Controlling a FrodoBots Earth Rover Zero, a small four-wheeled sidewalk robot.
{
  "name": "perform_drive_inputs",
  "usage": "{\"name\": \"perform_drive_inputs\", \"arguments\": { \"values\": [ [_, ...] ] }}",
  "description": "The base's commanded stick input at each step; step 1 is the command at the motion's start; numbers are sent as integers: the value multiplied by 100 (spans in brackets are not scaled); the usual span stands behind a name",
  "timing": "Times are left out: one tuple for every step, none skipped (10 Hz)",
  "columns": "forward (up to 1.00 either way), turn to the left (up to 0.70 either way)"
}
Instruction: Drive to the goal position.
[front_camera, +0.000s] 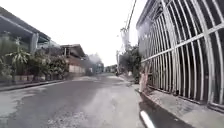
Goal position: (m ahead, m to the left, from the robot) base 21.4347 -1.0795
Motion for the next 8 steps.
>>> {"name": "perform_drive_inputs", "arguments": {
  "values": [
    [50, 0],
    [50, -34],
    [50, -46],
    [50, -41],
    [50, -35],
    [50, -30],
    [50, -25],
    [50, -19]
  ]
}}
